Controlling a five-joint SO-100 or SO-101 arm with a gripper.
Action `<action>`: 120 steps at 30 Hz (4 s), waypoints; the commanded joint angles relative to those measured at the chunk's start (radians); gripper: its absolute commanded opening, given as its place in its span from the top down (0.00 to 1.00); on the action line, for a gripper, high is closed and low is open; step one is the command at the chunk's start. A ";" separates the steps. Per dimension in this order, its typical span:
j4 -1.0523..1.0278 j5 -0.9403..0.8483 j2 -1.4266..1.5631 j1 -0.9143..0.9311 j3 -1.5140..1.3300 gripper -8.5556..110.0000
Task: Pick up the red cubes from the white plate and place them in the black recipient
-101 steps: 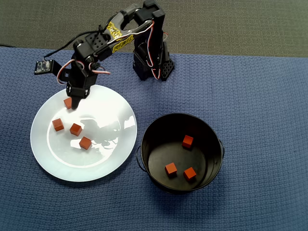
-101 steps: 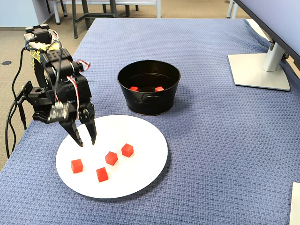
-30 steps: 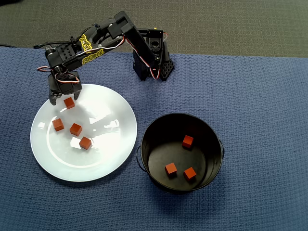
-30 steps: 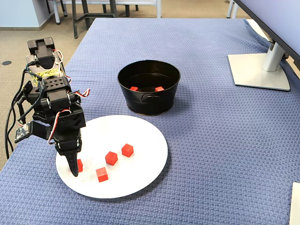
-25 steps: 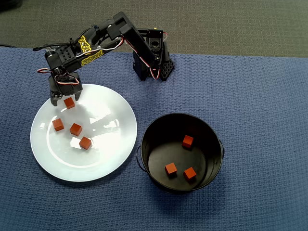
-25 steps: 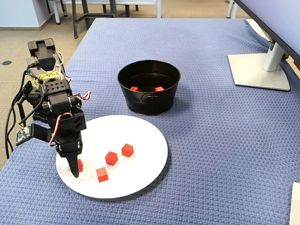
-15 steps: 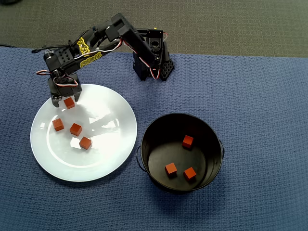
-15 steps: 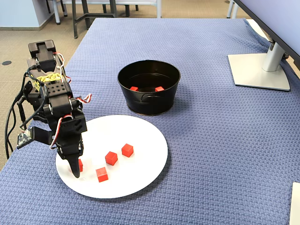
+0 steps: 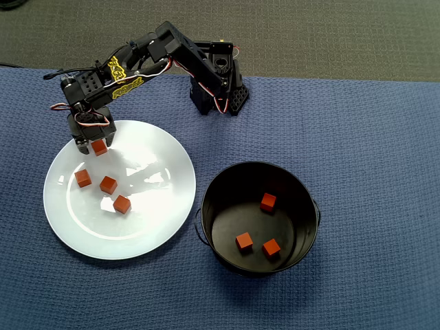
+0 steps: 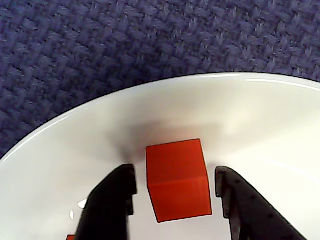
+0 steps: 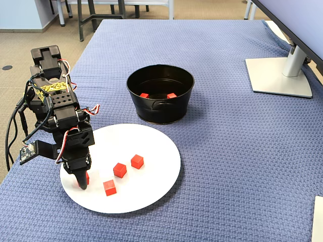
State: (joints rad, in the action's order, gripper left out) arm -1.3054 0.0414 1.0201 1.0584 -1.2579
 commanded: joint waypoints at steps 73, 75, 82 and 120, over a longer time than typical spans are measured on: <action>0.233 -0.566 0.867 -0.482 -0.503 0.71; 0.267 -0.683 0.801 -0.460 -0.489 0.71; 0.512 -1.230 0.749 -0.348 -0.546 0.72; 1.052 -1.738 0.598 -0.362 -0.764 0.71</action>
State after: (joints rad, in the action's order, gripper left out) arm -0.3881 -1.6276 1.6076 0.7102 -1.9957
